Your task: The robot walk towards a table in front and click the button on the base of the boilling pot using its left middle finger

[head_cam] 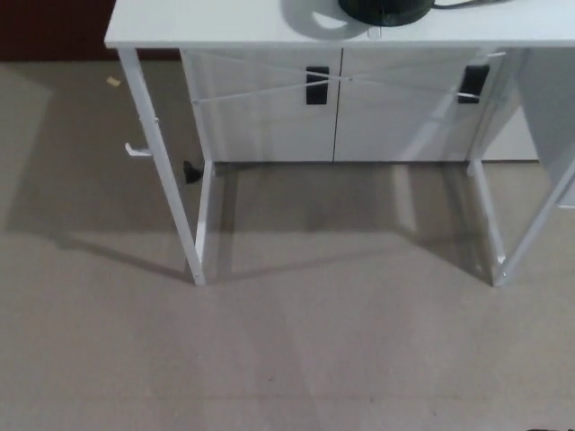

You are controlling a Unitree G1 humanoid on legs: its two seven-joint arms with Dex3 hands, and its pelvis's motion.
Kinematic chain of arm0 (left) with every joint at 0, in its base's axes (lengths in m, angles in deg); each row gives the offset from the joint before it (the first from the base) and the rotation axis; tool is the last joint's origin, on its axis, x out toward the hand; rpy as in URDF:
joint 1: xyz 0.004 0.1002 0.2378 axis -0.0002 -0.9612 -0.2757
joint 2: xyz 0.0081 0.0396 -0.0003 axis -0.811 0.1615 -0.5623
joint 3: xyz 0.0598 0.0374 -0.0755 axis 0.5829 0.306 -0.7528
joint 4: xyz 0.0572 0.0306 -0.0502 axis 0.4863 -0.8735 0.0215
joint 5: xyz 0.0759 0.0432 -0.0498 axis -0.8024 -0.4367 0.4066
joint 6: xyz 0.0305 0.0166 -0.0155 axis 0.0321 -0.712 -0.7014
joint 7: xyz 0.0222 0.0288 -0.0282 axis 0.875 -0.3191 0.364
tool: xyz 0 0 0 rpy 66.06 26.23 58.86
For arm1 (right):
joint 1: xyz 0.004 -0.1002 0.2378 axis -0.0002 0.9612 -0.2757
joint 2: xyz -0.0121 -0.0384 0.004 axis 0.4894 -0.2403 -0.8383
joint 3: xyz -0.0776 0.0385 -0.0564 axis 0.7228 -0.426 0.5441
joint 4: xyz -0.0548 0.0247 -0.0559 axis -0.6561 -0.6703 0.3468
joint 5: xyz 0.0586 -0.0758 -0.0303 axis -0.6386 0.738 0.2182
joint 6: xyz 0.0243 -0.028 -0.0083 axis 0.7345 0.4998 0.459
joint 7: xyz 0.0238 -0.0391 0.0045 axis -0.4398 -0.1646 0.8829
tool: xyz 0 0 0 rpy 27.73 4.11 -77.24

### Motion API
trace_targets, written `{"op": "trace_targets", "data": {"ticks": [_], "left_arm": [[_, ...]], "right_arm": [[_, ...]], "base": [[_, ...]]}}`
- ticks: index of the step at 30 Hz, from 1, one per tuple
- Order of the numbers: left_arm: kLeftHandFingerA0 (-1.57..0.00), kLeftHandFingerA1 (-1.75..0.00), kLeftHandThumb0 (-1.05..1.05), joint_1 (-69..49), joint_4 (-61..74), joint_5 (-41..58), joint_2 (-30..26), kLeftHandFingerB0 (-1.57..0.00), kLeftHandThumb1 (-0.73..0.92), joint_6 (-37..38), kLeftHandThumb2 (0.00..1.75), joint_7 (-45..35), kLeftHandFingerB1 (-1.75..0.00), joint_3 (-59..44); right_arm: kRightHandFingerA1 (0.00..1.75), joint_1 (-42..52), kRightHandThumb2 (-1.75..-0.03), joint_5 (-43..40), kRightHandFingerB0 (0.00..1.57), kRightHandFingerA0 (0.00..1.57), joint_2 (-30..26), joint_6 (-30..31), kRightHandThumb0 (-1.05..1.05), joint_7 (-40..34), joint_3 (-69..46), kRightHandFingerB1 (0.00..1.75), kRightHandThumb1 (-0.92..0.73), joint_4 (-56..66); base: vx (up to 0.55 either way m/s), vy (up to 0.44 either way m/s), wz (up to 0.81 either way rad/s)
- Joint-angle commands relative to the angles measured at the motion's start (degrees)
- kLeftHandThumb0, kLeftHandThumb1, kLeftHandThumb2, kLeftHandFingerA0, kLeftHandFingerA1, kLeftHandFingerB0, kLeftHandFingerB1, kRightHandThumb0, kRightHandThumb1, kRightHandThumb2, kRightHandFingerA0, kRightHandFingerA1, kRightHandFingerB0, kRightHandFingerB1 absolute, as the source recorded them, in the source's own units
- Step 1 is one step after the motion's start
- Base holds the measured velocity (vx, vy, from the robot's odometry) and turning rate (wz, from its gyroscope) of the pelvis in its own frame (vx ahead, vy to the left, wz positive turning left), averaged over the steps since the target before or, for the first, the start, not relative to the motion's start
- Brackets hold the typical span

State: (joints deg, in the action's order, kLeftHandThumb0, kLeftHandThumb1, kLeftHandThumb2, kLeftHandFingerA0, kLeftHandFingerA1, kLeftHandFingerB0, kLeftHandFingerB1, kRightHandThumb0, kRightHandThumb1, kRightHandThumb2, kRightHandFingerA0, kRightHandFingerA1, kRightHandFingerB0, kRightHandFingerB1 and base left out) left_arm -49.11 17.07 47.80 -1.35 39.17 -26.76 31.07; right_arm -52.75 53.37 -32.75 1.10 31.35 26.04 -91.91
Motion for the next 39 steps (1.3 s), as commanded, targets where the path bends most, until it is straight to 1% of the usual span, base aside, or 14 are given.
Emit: {"op": "trace_targets", "data": {"ticks": [1,5,9,11,12,14,17,19,25,30,39], "left_arm": [[-0.33,-0.42,-0.29,-0.8,-0.01,-1.43,-1.53,-0.18,0.46,1.17,0.61,1.42,-0.34,0.1],[-0.3,-0.41,-0.31,-0.22,-1.54,-1.7,-1.61,-0.16,0.47,2.05,0.61,1.46,-0.34,0.26],[-0.32,-0.42,-0.29,-2.64,-2.43,-1.24,-1.33,-0.18,0.47,3.12,0.6,1.31,-0.34,0.27],[-0.32,-0.42,-0.28,-1.83,-2.74,-1.11,-1.48,-0.17,0.47,3.04,0.6,1.12,-0.34,0.22],[-0.32,-0.41,-0.27,-1.74,-2.76,-0.94,-1.4,-0.18,0.47,3.44,0.59,0.89,-0.33,0.21],[-0.3,-0.41,-0.28,-1.13,-3.04,-1.01,-1.45,-0.17,0.48,3.43,0.61,0.61,-0.34,0.4],[-0.29,-0.4,-0.28,-1.72,-1.94,-0.8,-1.52,-0.16,0.48,2.78,0.61,0.13,-0.33,0.47],[-0.32,-0.4,-0.27,-0.52,-2.09,-0.98,-1.42,-0.19,0.48,2.52,0.59,0.8,-0.33,0.45],[-0.31,-0.41,-0.29,-0.03,-1.68,-1.11,-1.52,-0.17,0.48,2.32,0.61,0.74,-0.34,0.74],[-0.31,-0.41,-0.28,-0.32,-1.75,-0.88,-1.54,-0.17,0.47,2.44,0.6,1.04,-0.33,0.66],[-0.3,-0.4,-0.28,-0.33,-1.43,-0.54,-1.28,-0.17,0.48,1.73,0.6,0.99,-0.33,0.48]], "right_arm": [[0.62,-0.13,-0.87,-0.32,0.21,0.42,0.03,0.17,-0.05,0.48,0.0,0.53,-0.42,-1.09],[0.63,-0.41,-0.87,-0.4,0.22,0.43,0.24,0.24,-0.05,0.19,-0.11,0.53,-0.41,-1.32],[0.63,2.51,-0.86,0.69,0.23,0.46,-0.17,-1.44,-0.05,-0.29,0.6,0.53,-0.41,-1.47],[0.63,2.24,-0.86,0.78,0.23,0.46,0.16,-0.85,-0.04,-1.05,0.67,0.53,-0.4,-0.47],[0.64,2.01,-0.86,-0.06,0.22,0.45,0.07,-1.51,-0.04,0.24,0.29,0.53,-0.41,-0.81],[0.65,1.78,-0.86,-0.86,0.22,0.46,0.31,-0.22,-0.05,0.6,-0.3,0.53,-0.4,-0.24],[0.64,1.77,-0.86,-0.17,0.22,0.46,0.02,-0.66,-0.04,0.24,-0.04,0.53,-0.41,-0.64],[0.64,0.5,-0.86,0.03,0.23,0.48,-0.1,-0.39,-0.05,-0.03,-0.01,0.53,-0.41,-1.05],[0.62,0.14,-0.87,0.01,0.21,0.44,-0.39,0.97,-0.06,0.26,0.07,0.52,-0.42,0.22],[0.64,-0.29,-0.87,-0.02,0.22,0.47,-0.11,0.29,-0.05,-0.12,0.09,0.53,-0.41,-0.58],[0.64,-0.77,-0.87,0.26,0.23,0.48,-0.35,0.83,-0.07,-0.21,0.25,0.53,-0.41,-0.07]], "base": [[0.18,-0.009,-0.12],[0.16,0.053,-0.07],[0.31,0.253,0.04],[0.19,0.138,0.04],[0.17,0.101,0.13],[0.16,0.048,0.05],[0.17,-0.018,0.09],[0.17,-0.089,0.08],[0.18,-0.183,0.1],[0.17,-0.104,-0.04],[0.18,0.122,0.01]]}}
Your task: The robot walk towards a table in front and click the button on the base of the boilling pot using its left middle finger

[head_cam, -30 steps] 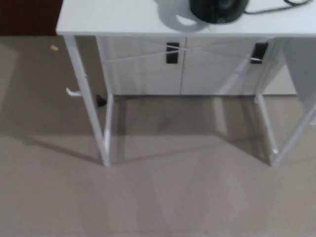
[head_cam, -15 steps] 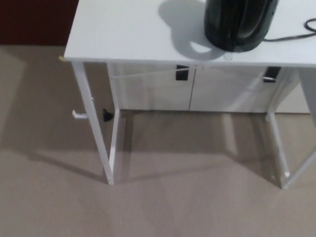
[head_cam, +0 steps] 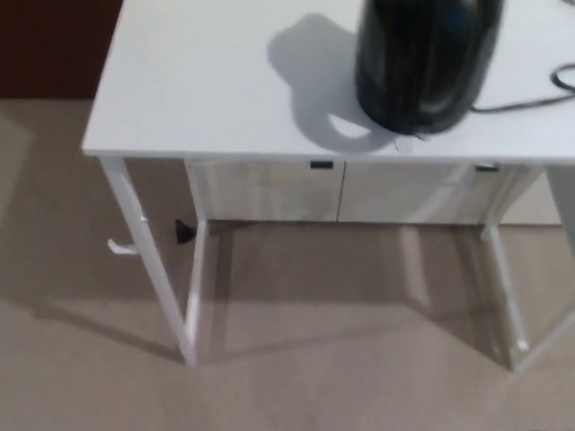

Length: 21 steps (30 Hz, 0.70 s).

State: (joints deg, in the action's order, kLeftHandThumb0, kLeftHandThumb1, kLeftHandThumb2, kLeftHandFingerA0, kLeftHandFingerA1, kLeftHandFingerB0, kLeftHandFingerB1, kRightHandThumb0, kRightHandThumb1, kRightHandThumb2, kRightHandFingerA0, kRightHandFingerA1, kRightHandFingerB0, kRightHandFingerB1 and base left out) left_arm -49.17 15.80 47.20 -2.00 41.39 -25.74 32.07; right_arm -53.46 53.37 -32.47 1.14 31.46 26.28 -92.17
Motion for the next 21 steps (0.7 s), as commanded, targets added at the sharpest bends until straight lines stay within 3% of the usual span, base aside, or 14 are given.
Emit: {"op": "trace_targets", "data": {"ticks": [1,9,21], "left_arm": [[-0.31,-0.4,-0.28,-0.18,-0.39,0.03,-0.61,-0.17,0.47,-0.29,0.6,0.09,-0.33,-0.57],[-0.31,-0.41,-0.3,0.59,-1.12,-1.05,-1.18,-0.17,0.47,0.75,0.61,0.77,-0.34,-0.13],[-0.3,-0.41,-0.29,-0.43,-0.11,-0.1,-1.22,-0.16,0.47,0.25,0.61,0.42,-0.33,-0.75]], "right_arm": [[0.65,-0.17,-0.87,0.36,0.23,0.49,-0.67,0.86,-0.06,-0.33,0.11,0.53,-0.41,0.34],[0.64,-0.7,-0.87,0.01,0.21,0.46,-0.75,0.74,-0.07,0.69,0.21,0.53,-0.41,1.12],[0.64,-1.07,-0.87,0.66,0.22,0.46,-0.35,2.15,-0.06,-0.14,0.76,0.53,-0.41,1.58]], "base": [[0.19,0.1,0.1],[0.14,-0.015,0.08],[0.14,-0.153,0.06]]}}
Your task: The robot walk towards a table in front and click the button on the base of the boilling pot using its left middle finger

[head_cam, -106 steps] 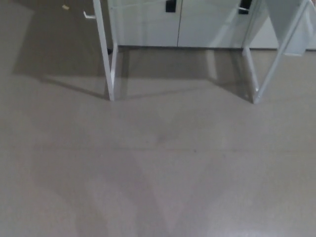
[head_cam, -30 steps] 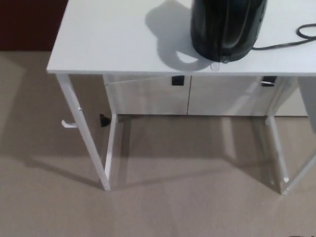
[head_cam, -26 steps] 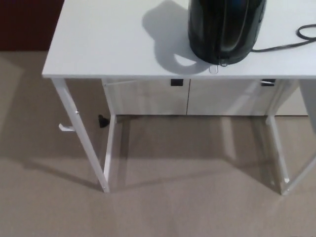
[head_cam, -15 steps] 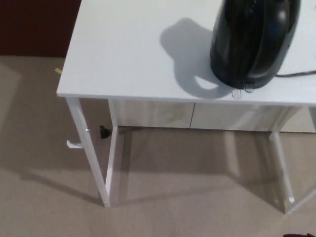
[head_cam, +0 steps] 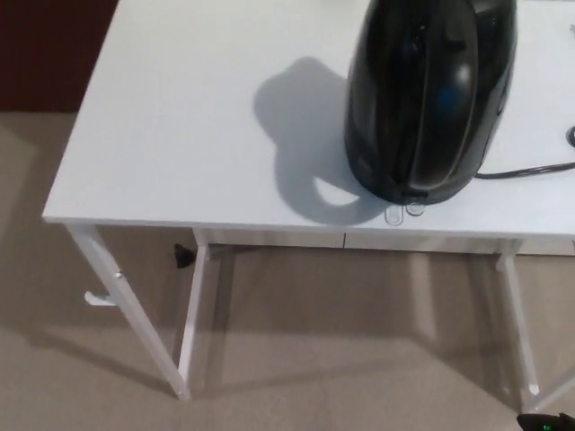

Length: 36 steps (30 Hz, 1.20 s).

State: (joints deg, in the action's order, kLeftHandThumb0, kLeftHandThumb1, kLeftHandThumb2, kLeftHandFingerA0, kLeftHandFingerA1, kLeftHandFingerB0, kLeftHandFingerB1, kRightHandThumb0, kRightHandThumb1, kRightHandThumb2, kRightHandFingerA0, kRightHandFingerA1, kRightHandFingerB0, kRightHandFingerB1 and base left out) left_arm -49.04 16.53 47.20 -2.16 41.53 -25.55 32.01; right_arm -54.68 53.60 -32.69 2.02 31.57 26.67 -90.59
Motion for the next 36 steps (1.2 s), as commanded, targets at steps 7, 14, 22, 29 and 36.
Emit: {"op": "trace_targets", "data": {"ticks": [7,14,22,29,36], "left_arm": [[-0.31,-0.4,-0.29,-0.67,-1.65,-0.21,-1.04,-0.17,0.48,0.82,0.6,0.72,-0.33,-0.91],[-0.31,-0.4,-0.27,-0.23,-1.5,-0.17,-1.27,-0.18,0.49,0.41,0.59,0.56,-0.33,-0.92],[-0.32,-0.41,-0.28,-0.06,-1.78,0.01,-1.34,-0.18,0.47,0.64,0.59,0.61,-0.33,-1.09],[-0.31,-0.4,-0.28,-0.41,-1.39,0.03,-1.58,-0.18,0.48,0.88,0.59,0.35,-0.33,-1.16],[-0.3,-0.41,-0.29,1.03,-2.45,0.47,-1.16,-0.17,0.47,0.82,0.61,0.31,-0.34,-1.64]], "right_arm": [[0.65,0.01,-0.87,0.15,0.22,0.48,0.17,2.08,-0.05,0.04,0.46,0.53,-0.42,1.08],[0.64,-0.63,-0.87,-0.37,0.21,0.46,0.47,2.31,-0.05,0.67,0.35,0.53,-0.42,1.39],[0.64,-1.71,-0.87,0.83,0.22,0.46,0.47,2.6,-0.05,-0.43,1.18,0.53,-0.42,0.79],[0.65,-1.66,-0.87,0.11,0.23,0.48,0.71,3.4,-0.05,0.33,0.95,0.53,-0.42,1.89],[0.64,-4.12,-0.87,0.64,0.23,0.47,0.27,3.67,-0.06,0.28,1.18,0.53,-0.42,0.96]], "base": [[0.05,0.129,-0.06],[0.02,0.069,0.04],[0.02,-0.073,0.03],[0.0,-0.024,0.0],[0.0,0.0,0.0]]}}
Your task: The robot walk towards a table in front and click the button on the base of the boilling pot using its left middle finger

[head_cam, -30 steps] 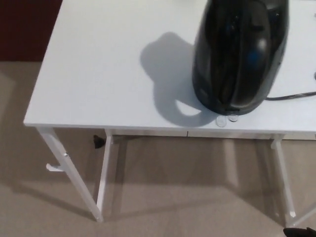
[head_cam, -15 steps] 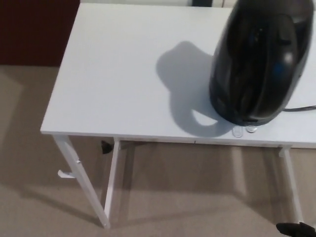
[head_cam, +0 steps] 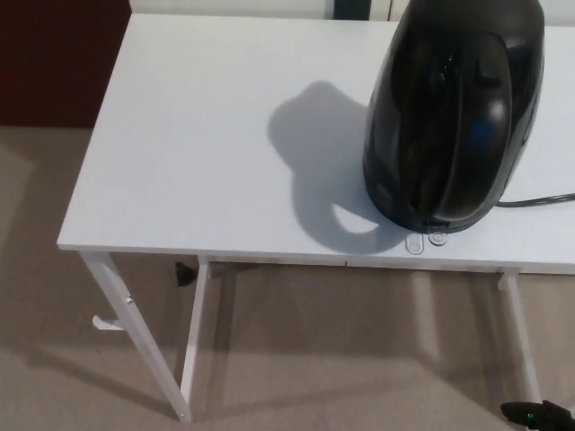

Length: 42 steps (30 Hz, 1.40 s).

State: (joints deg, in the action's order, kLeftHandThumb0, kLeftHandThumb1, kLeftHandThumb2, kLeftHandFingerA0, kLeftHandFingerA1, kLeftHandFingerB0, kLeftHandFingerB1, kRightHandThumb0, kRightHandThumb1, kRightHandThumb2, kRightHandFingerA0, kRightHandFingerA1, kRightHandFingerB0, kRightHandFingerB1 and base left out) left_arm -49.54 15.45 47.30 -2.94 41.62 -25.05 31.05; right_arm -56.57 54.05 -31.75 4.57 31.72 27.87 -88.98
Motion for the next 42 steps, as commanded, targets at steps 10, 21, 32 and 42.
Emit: {"op": "trace_targets", "data": {"ticks": [10,21,32,42], "left_arm": [[-0.19,-0.39,-0.27,-11.61,27.29,-1.48,3.43,-0.13,0.49,9.06,0.6,1.87,-0.32,0.6],[-0.28,-0.36,-0.27,-13.15,68.39,-17.96,0.44,-0.18,0.49,11.76,0.55,-2.32,-0.29,8.8],[-0.23,-0.41,-0.36,7.75,76.13,-33.74,2.73,-0.2,0.43,3.69,0.6,-11.96,-0.34,25.15],[-0.27,-0.4,-0.33,17.55,68.31,-43.33,6.7,-0.23,0.4,1.0,0.59,-10.25,-0.34,35.84]], "right_arm": [[0.64,-2.63,-0.87,0.74,0.23,0.47,-0.85,1.56,-0.07,0.55,0.76,0.53,-0.42,-0.43],[0.65,-5.39,-0.87,1.28,0.24,0.48,-0.28,2.37,-0.05,0.13,1.67,0.54,-0.41,-0.53],[0.55,-6.15,-0.57,0.94,0.34,0.61,0.01,3.18,-0.09,0.32,1.61,0.42,-0.59,0.53],[0.69,-6.56,-0.58,2.0,0.63,0.68,-2.04,-7.45,-0.25,4.07,3.6,0.55,-0.63,-2.22]], "base": [[0.0,0.0,0.0],[0.0,0.0,0.0],[0.0,0.0,0.0],[0.0,0.0,0.0]]}}
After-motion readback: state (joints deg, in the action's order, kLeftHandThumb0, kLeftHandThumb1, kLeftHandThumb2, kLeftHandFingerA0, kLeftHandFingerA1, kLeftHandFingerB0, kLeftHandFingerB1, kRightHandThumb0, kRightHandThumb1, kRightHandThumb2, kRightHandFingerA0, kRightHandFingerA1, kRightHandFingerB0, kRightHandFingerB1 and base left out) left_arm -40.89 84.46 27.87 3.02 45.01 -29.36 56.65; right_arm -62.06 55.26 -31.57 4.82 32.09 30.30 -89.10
